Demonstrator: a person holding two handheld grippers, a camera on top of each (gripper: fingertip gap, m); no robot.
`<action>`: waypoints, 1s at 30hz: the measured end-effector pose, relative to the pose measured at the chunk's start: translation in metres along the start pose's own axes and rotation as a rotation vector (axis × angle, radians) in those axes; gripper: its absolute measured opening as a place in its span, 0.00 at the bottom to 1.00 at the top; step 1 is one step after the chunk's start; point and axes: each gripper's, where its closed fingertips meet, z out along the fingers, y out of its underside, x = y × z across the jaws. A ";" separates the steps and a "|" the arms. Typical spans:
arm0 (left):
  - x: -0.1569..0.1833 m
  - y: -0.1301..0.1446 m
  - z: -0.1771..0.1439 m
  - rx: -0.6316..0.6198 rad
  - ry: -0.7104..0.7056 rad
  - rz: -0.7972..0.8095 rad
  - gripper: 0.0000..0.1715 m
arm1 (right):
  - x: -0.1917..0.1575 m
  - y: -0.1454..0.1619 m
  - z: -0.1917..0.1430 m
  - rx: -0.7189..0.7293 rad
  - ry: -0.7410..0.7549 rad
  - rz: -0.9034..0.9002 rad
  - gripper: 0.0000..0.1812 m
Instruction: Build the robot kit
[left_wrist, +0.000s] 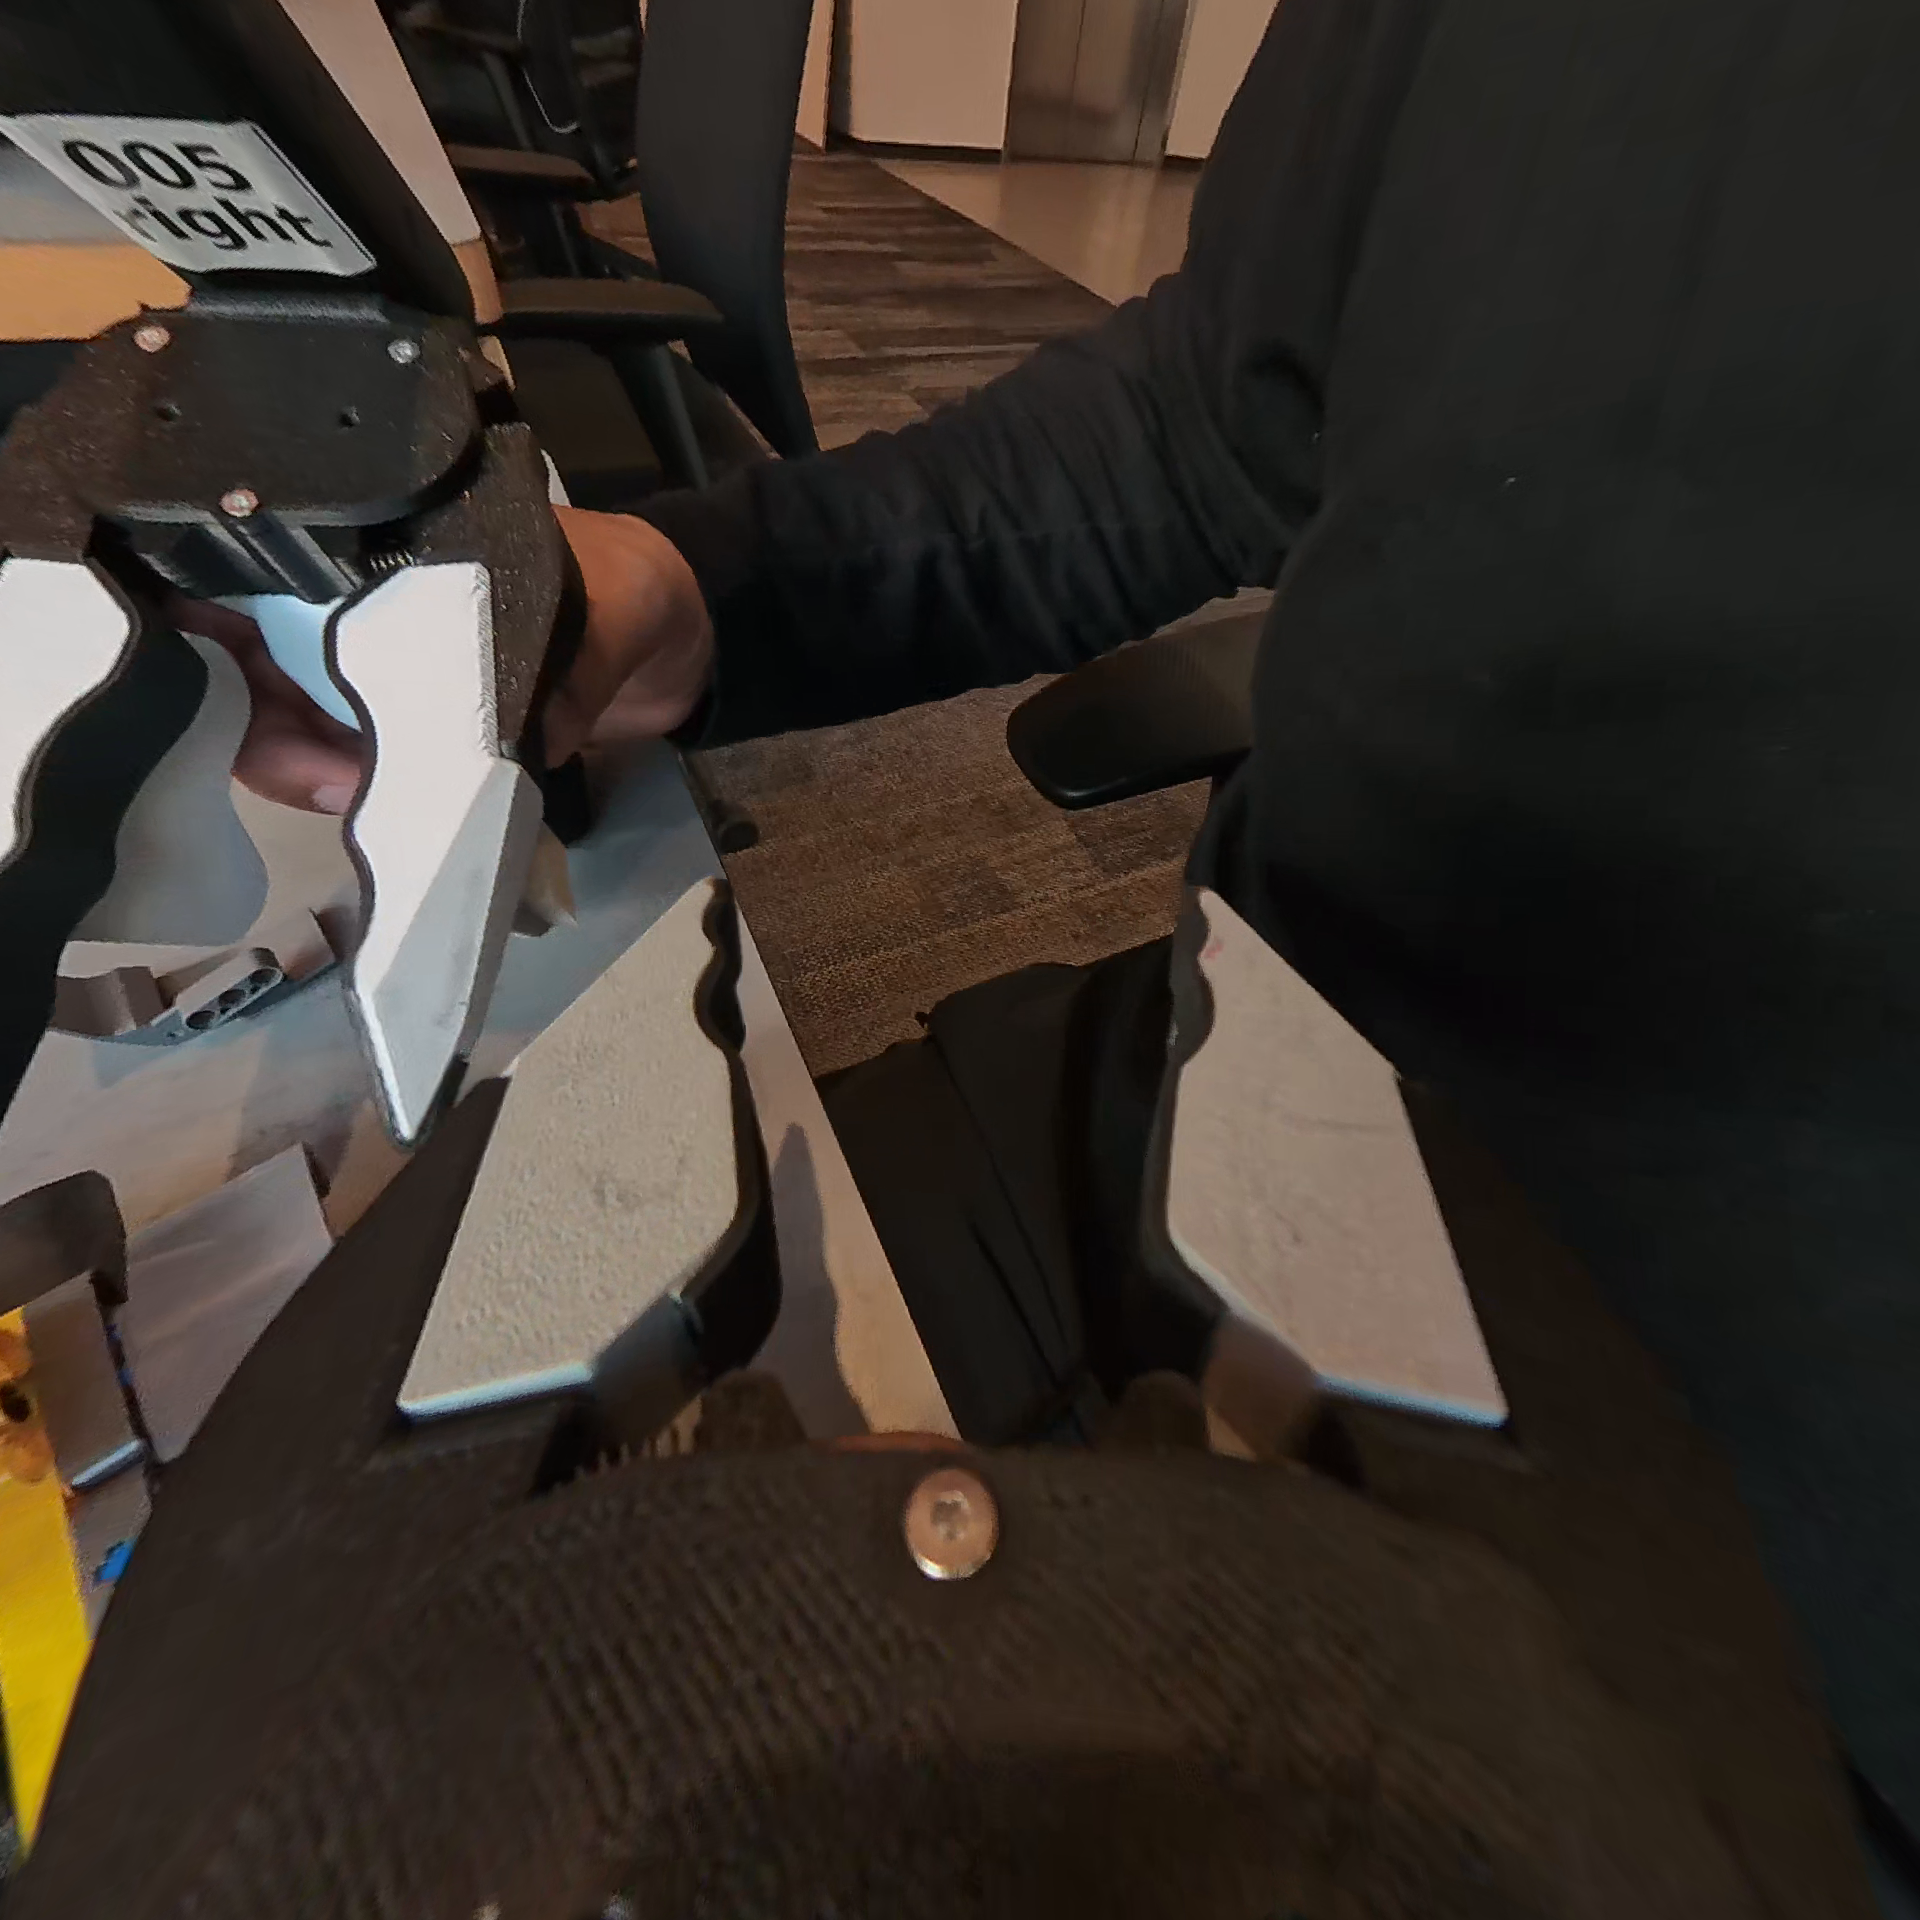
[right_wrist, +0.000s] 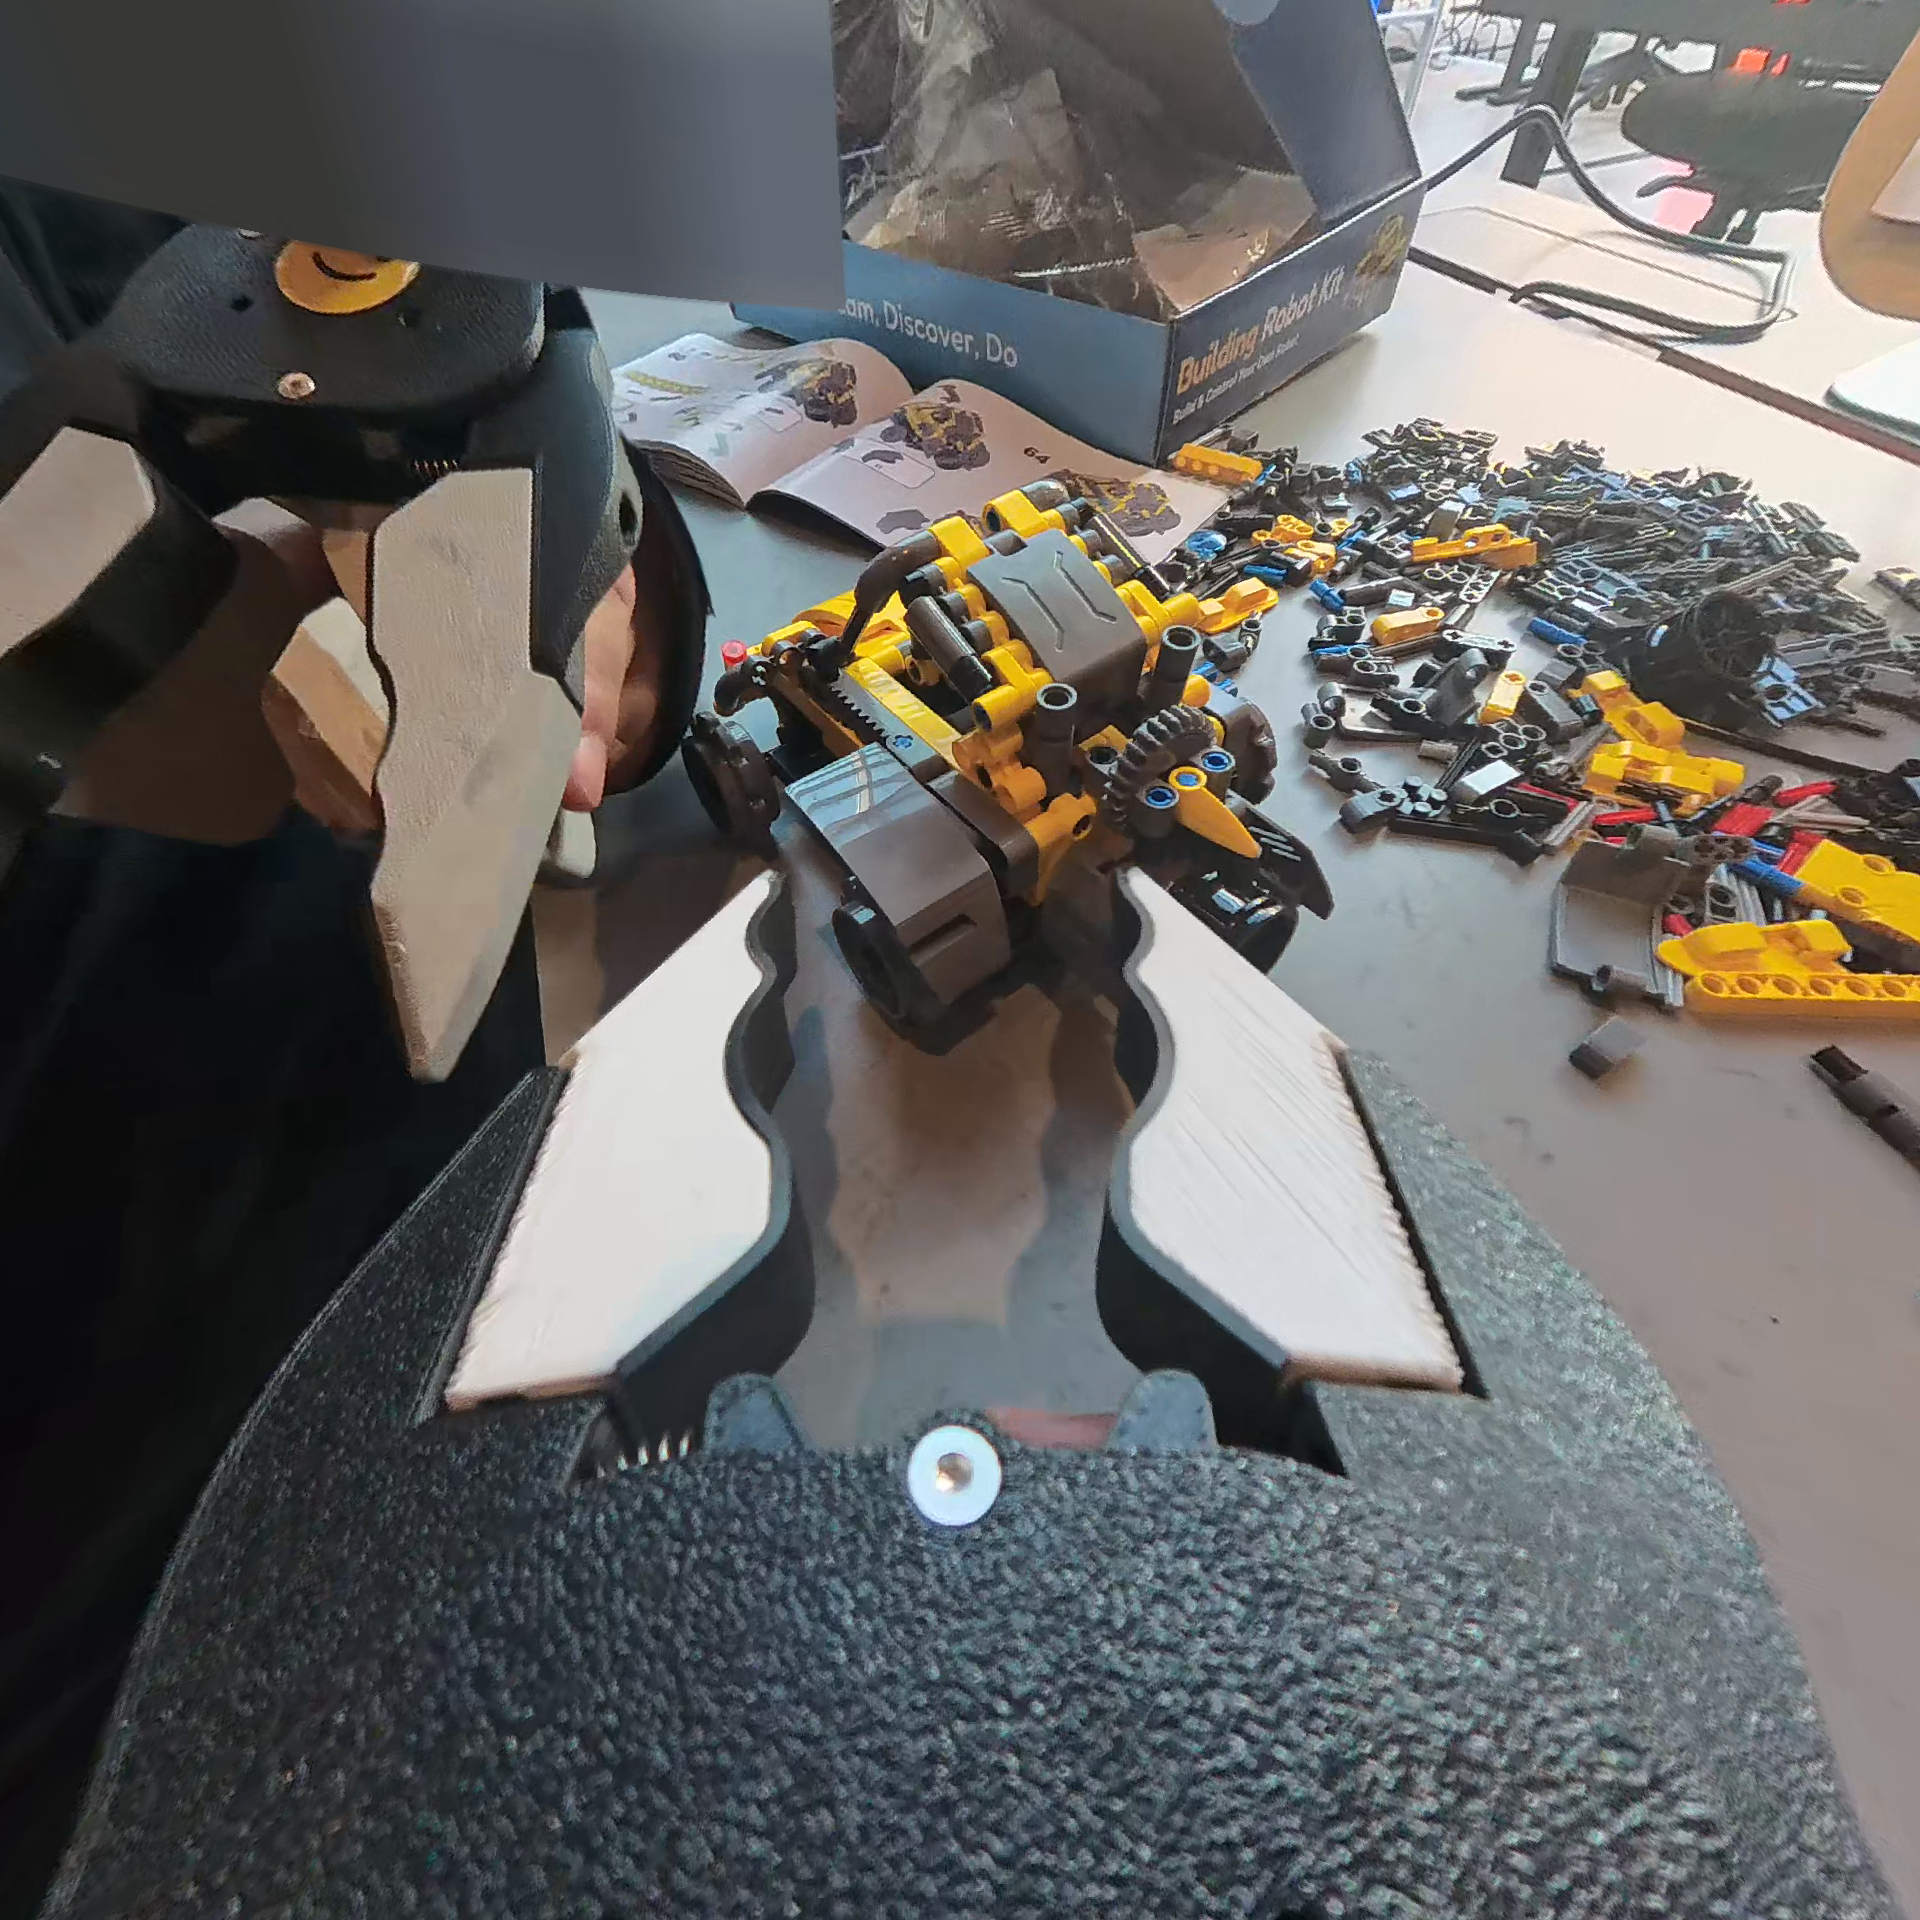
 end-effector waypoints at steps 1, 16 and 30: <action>0.001 0.001 0.001 -0.002 0.009 -0.005 0.47 | 0.000 -0.001 -0.001 0.006 -0.001 0.004 0.32; 0.006 0.011 0.008 -0.046 0.029 0.005 0.46 | -0.004 -0.001 -0.001 0.013 -0.049 0.021 0.32; 0.011 0.015 0.012 -0.064 0.045 0.008 0.45 | -0.005 -0.002 -0.002 0.018 -0.077 0.044 0.31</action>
